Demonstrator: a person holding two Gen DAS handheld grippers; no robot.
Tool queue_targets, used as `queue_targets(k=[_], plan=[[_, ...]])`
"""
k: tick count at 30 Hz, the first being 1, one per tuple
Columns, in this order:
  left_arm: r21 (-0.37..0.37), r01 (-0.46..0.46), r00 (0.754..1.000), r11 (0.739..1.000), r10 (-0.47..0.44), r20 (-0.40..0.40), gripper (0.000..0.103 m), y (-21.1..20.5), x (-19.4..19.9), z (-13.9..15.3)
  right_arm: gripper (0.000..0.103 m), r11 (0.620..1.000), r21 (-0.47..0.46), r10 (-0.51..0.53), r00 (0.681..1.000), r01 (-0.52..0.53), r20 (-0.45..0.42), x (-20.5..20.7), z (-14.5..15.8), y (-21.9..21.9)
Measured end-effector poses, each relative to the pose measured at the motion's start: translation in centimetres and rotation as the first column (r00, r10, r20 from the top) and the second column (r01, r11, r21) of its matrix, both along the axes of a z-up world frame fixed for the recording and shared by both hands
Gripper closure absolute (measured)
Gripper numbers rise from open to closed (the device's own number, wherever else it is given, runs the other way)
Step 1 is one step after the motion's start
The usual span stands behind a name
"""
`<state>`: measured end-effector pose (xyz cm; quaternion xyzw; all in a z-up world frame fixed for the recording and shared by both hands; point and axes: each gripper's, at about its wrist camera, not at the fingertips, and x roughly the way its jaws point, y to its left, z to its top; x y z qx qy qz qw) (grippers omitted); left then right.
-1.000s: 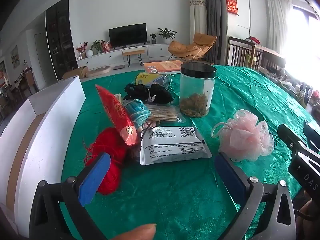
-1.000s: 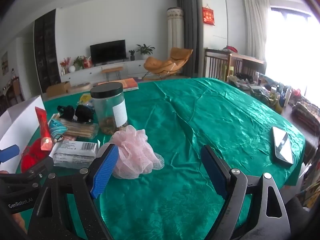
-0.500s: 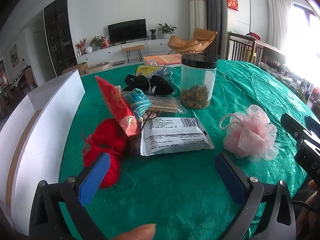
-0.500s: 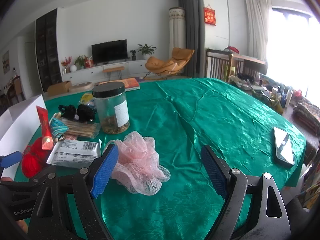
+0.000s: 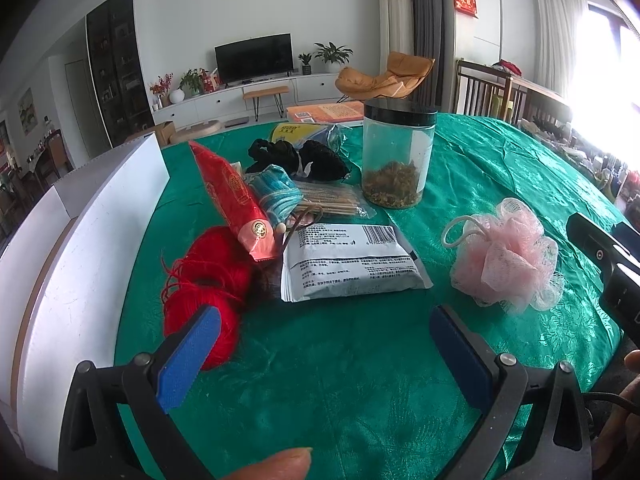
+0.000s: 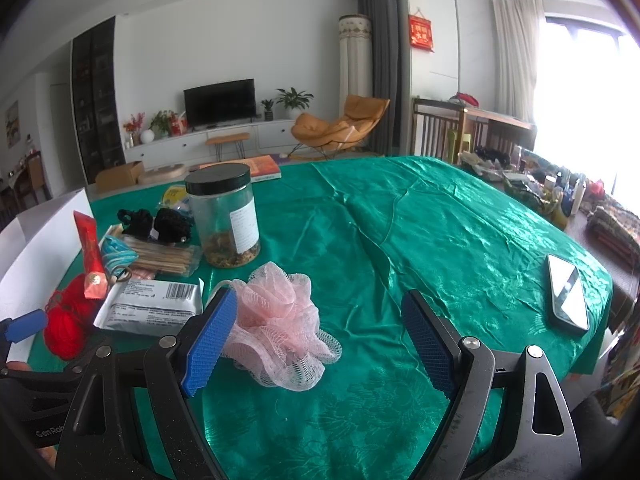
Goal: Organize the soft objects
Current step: 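Move both tools toward the items on the table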
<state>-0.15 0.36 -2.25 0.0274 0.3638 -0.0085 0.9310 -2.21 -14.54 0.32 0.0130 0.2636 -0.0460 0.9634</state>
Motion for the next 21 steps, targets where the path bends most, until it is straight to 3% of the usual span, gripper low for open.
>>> queue_targets(k=[14, 21], plan=[[0.014, -0.01, 0.999, 1.0, 0.011, -0.043, 0.0, 0.4, 0.4, -1.6, 0.017, 1.0, 0.0, 0.0, 1.0, 0.0, 0.0, 0.0, 0.0, 0.0], [0.022, -0.019, 0.994, 1.0, 0.021, -0.108, 0.0, 1.0, 1.1, -3.7, 0.017, 1.0, 0.0, 0.0, 1.0, 0.0, 0.0, 0.0, 0.0, -0.1]])
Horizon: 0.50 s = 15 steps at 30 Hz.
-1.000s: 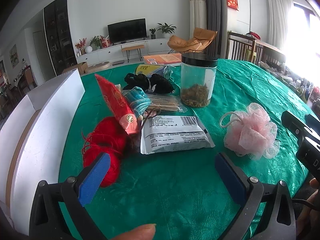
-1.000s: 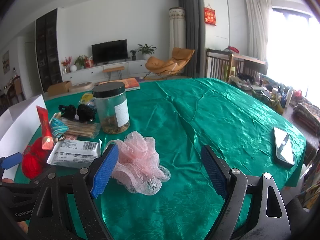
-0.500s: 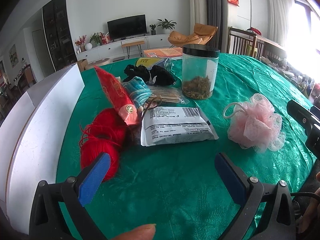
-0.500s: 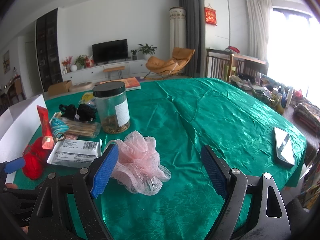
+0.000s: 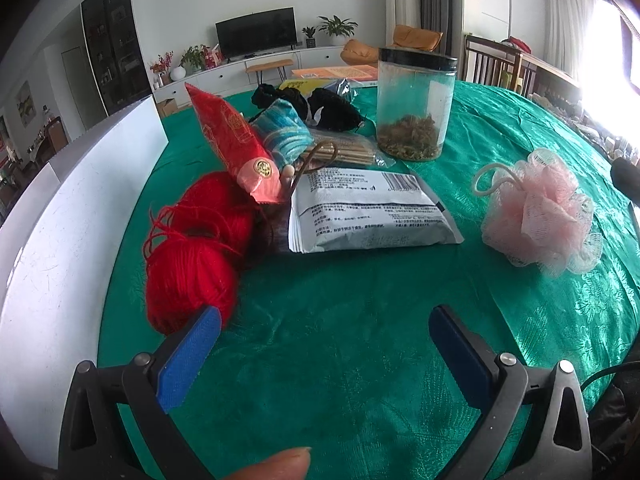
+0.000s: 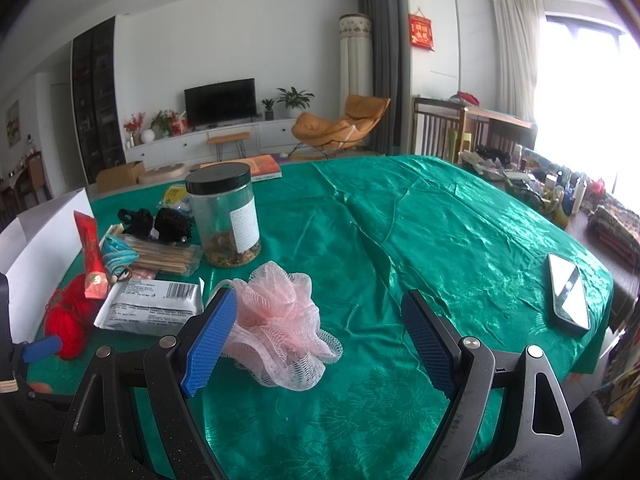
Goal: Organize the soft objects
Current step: 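Move both tools toward the items on the table, then reach the right tool over the pink mesh bath puff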
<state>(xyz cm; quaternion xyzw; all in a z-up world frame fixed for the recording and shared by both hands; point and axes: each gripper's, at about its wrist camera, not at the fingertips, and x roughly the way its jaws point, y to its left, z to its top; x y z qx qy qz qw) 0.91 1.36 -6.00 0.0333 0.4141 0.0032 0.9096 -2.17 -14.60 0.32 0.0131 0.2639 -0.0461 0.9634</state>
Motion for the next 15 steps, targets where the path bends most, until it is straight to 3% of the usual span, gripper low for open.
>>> queue_targets(k=[9, 15], plan=[[0.0, 0.007, 0.997, 1.0, -0.007, -0.082, 0.0, 0.5, 1.6, -2.0, 0.017, 1.0, 0.011, -0.001, 1.0, 0.001, -0.013, 0.3, -0.4, 0.4], [-0.043, -0.012, 0.994, 0.999, 0.007, -0.106, 0.0, 1.5, 3.4, -2.3, 0.017, 0.998, 0.06, 0.005, 0.995, 0.001, -0.1, 1.7, -1.7, -0.6]])
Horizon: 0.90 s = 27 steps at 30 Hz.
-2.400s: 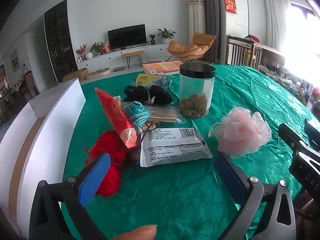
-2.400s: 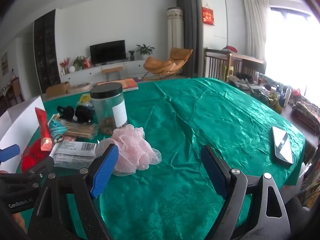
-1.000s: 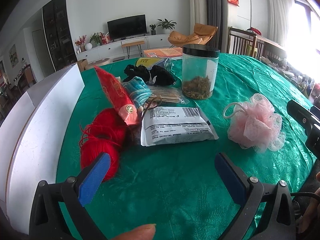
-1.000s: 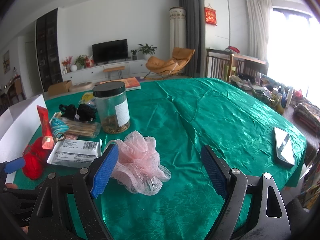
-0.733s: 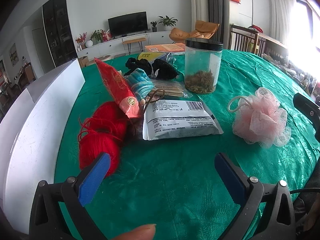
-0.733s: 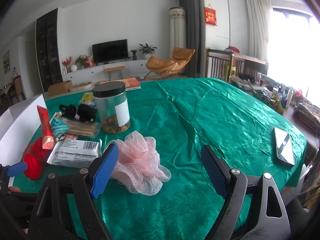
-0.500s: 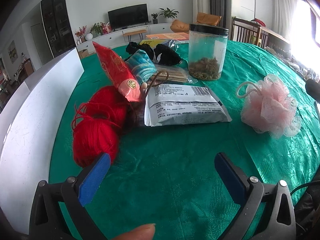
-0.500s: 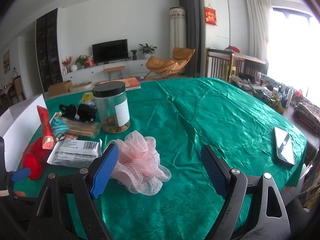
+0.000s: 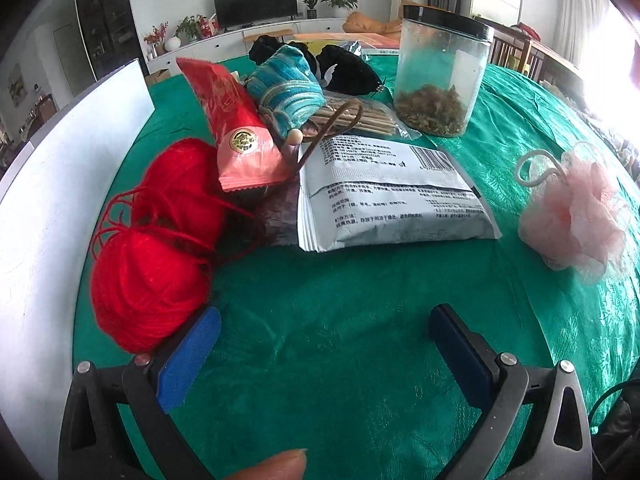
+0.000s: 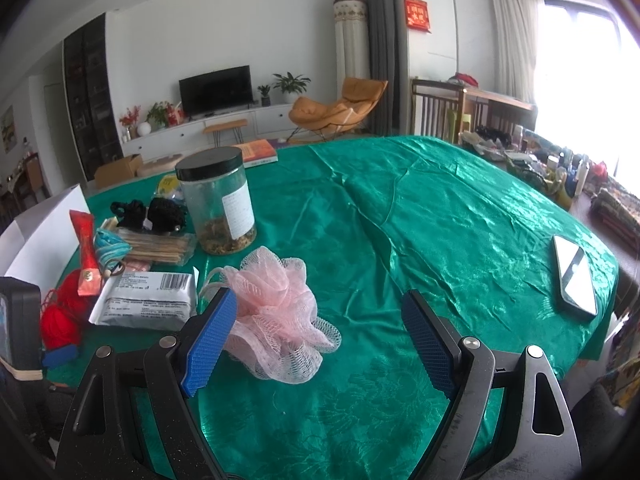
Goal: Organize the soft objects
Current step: 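Reach the right tool over the pink mesh bath puff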
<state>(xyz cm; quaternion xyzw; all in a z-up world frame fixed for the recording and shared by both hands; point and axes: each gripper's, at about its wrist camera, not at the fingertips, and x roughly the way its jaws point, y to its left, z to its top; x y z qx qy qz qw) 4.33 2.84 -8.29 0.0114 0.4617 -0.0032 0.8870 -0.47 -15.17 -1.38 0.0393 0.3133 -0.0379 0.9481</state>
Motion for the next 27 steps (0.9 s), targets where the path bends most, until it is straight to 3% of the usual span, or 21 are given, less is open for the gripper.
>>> queue_targets(k=[9, 14, 16, 19, 23, 25, 27], plan=[[-0.023, -0.013, 1.0, 1.0, 0.013, 0.0, 0.0, 1.0, 3.8, -0.2, 0.017, 0.995, -0.008, 0.103, 0.992, -0.104, -0.073, 0.7, -1.0, 1.6], [-0.024, -0.025, 1.0, 0.999, 0.026, 0.011, 0.0, 1.2, 4.2, -0.2, 0.017, 0.98, 0.036, 0.201, 0.951, -0.198, -0.233, 2.8, -3.6, 2.9], [-0.028, -0.025, 1.0, 0.999, 0.026, 0.01, 0.0, 1.3, 4.2, -0.2, 0.017, 0.986, 0.044, 0.168, 0.947, -0.162, -0.273, 3.5, -4.3, 2.4], [-0.026, -0.025, 1.0, 0.999, 0.025, 0.011, 0.0, 1.1, 4.2, -0.2, 0.017, 0.996, 0.047, 0.081, 0.964, -0.071, -0.252, 5.5, -4.6, 0.7], [-0.026, -0.025, 1.0, 0.999, 0.025, 0.011, 0.0, 1.1, 4.2, -0.2, 0.017, 0.999, 0.023, -0.029, 0.966, 0.037, -0.256, 10.8, -4.3, -1.9], [-0.026, -0.025, 1.0, 0.999, 0.025, 0.011, 0.0, 1.1, 4.2, -0.2, 0.017, 0.999, 0.02, -0.031, 0.974, 0.037, -0.223, 12.1, -3.7, -2.7], [-0.026, -0.025, 1.0, 0.999, 0.025, 0.011, 0.0, 1.1, 4.2, -0.2, 0.017, 0.999, 0.017, -0.024, 0.968, 0.029, -0.25, 11.9, -3.5, -2.8]])
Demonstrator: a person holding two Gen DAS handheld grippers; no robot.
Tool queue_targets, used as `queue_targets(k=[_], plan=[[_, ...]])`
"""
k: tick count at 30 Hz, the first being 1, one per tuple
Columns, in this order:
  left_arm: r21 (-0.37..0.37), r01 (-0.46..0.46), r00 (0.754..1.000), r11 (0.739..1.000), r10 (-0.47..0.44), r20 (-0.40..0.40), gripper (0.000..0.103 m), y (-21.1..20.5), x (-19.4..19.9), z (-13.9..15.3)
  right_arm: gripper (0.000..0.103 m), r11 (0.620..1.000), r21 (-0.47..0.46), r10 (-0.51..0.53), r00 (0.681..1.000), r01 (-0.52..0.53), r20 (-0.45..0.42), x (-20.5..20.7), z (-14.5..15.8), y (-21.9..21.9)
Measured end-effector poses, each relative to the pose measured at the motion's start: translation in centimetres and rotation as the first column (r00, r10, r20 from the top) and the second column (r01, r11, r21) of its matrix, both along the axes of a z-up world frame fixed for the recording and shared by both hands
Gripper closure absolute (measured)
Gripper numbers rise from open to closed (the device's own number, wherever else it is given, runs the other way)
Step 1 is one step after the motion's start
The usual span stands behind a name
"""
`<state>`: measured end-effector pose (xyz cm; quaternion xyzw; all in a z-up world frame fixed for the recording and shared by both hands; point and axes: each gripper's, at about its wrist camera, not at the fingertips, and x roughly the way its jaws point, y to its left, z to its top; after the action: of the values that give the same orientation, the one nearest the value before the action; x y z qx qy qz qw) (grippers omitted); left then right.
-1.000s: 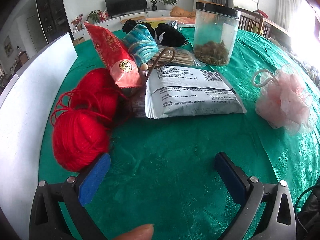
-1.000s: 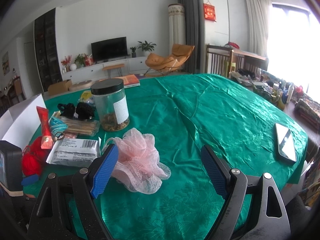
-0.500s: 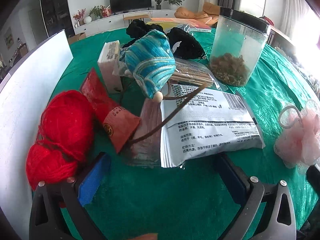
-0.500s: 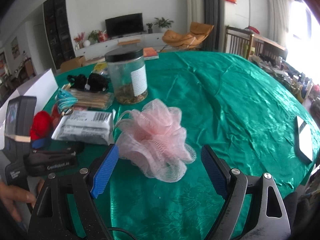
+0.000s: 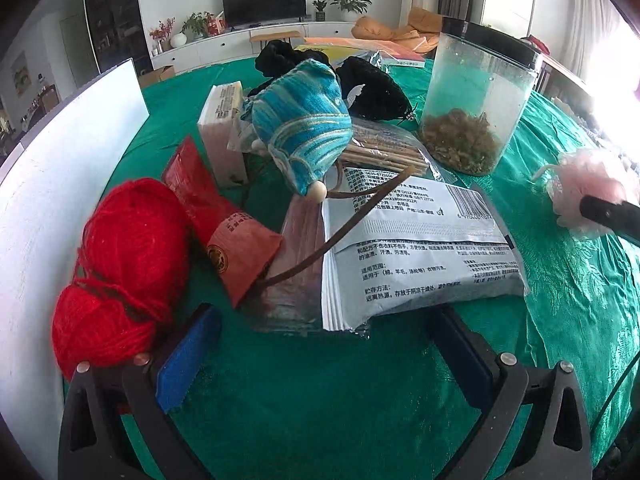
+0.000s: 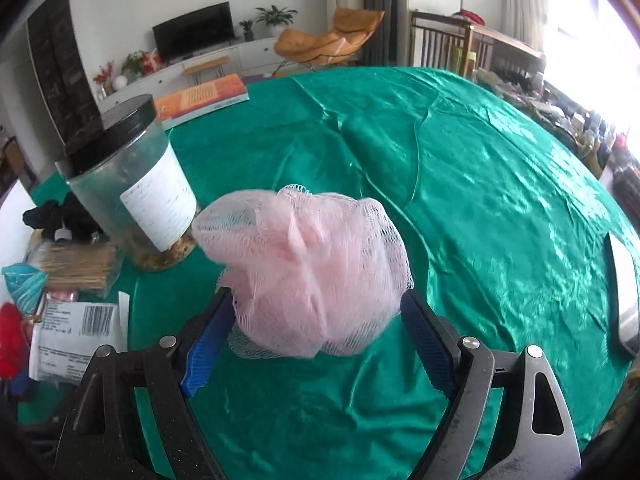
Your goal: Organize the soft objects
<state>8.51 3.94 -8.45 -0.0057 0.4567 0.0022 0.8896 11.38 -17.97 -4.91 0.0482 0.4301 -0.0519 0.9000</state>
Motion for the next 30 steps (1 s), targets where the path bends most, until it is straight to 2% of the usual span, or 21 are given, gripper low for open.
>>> queue_targets(k=[2, 5, 7, 12, 14, 16, 30], plan=[[0.0, 0.0, 1.0, 1.0, 0.0, 0.0, 0.0, 0.0, 0.0, 0.0, 0.017, 0.998, 0.062, 0.029, 1.0, -0.029, 0.008, -2.2, 0.1, 0.1], [0.001, 0.0, 1.0, 1.0, 0.0, 0.0, 0.0, 0.0, 0.0, 0.0, 0.017, 0.996, 0.062, 0.067, 0.998, -0.066, -0.011, -5.0, -1.2, 1.1], [0.0, -0.001, 1.0, 1.0, 0.001, 0.001, 0.0, -0.1, -0.1, 0.0, 0.017, 0.996, 0.05, 0.07, 0.996, -0.067, -0.06, -4.4, -2.0, 1.4], [0.0, -0.001, 1.0, 1.0, 0.001, 0.001, 0.0, 0.0, 0.0, 0.0, 0.016, 0.996, -0.063, 0.053, 0.997, -0.057, -0.061, -0.3, -2.5, 1.3], [0.0, -0.001, 1.0, 1.0, 0.001, 0.001, 0.0, 0.0, 0.0, 0.0, 0.016, 0.997, -0.047, 0.058, 0.997, -0.061, -0.052, 1.3, -2.7, 0.9], [0.001, -0.001, 1.0, 1.0, 0.001, 0.001, 0.0, 0.0, -0.1, 0.0, 0.01, 0.998, -0.035, 0.053, 0.998, -0.054, -0.034, 1.8, -2.9, 0.4], [0.0, -0.001, 1.0, 1.0, 0.001, 0.001, 0.0, 0.0, 0.0, 0.0, 0.009, 0.998, -0.037, 0.058, 0.998, -0.059, -0.032, 1.7, -2.6, 0.5]])
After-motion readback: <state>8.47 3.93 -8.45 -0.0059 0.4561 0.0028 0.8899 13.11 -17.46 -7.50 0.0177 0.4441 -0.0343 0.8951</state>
